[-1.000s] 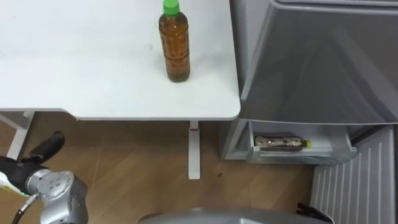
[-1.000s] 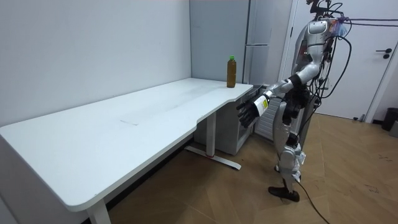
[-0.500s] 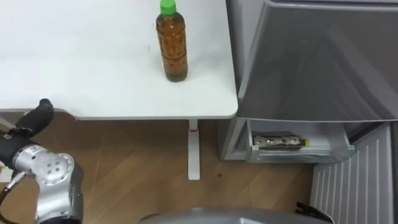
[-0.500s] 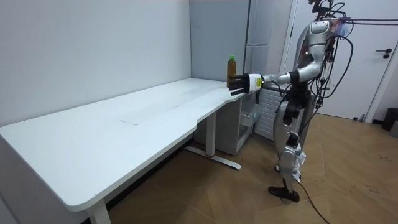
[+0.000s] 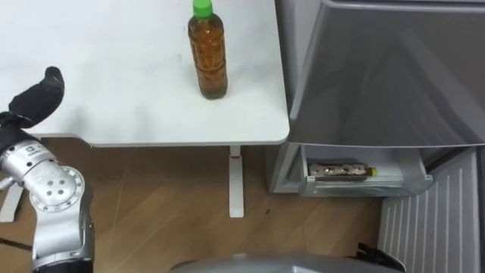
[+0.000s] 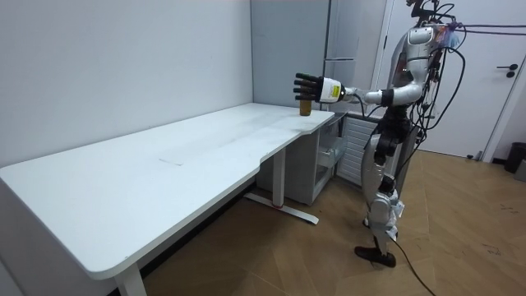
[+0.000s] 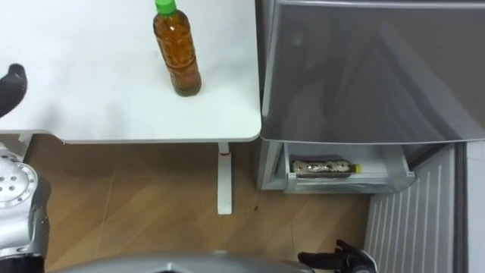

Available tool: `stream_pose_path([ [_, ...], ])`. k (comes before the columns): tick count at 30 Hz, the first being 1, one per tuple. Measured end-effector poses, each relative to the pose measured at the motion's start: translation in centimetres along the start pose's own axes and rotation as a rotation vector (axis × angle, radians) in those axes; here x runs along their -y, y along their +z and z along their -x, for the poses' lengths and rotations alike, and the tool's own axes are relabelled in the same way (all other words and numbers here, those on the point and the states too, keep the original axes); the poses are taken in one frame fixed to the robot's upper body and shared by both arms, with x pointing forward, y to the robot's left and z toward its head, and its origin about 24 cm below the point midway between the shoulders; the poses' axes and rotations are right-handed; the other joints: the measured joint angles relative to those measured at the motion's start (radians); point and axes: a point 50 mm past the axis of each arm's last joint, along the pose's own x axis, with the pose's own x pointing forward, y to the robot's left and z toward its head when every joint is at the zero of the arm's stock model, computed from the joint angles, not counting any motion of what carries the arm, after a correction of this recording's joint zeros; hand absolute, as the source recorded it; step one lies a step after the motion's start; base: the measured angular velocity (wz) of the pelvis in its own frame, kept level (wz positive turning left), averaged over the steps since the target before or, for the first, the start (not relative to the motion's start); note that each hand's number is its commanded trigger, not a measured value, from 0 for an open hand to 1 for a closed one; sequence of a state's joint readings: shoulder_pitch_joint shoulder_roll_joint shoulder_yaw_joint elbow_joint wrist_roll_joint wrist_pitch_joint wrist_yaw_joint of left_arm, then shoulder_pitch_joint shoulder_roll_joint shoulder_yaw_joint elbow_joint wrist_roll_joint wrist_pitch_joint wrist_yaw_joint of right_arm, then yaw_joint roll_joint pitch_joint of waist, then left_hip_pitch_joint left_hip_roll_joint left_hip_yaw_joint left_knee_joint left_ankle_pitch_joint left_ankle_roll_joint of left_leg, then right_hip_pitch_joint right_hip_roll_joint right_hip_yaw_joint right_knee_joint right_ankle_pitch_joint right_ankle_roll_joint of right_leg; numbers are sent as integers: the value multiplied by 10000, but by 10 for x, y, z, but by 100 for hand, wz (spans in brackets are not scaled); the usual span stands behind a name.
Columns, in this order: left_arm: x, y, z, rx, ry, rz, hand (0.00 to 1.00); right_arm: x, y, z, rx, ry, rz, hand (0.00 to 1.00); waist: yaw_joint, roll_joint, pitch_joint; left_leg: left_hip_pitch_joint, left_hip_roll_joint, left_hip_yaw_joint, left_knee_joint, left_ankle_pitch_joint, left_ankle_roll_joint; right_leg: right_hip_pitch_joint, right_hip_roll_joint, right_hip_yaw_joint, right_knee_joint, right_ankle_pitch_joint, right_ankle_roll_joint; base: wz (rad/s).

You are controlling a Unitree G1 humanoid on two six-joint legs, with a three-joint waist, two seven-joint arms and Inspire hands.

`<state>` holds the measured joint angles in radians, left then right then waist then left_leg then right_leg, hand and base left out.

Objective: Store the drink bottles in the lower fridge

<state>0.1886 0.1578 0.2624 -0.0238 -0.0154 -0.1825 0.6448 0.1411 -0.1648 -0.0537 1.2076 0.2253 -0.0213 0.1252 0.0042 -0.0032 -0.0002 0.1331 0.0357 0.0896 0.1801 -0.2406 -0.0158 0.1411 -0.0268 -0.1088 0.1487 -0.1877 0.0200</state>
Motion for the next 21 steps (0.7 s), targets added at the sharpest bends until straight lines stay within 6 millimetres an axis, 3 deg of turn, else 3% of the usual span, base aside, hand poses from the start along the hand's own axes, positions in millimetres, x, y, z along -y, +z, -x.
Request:
stream_pose_path([
  [13, 38, 1, 21, -301, -3264, 313, 0, -1, 1, 0, 60, 161, -52, 0, -189, 3, -5, -16, -5, 46, 18, 0, 1, 19, 7, 74, 19, 0, 0, -1],
  [21, 46, 5, 25, -375, -4271, 839, 0, -2, 2, 0, 84, 383, -53, 0, -288, -42, -20, 0, 5, 44, 10, 0, 1, 5, 38, 196, 28, 2, -3, -2],
])
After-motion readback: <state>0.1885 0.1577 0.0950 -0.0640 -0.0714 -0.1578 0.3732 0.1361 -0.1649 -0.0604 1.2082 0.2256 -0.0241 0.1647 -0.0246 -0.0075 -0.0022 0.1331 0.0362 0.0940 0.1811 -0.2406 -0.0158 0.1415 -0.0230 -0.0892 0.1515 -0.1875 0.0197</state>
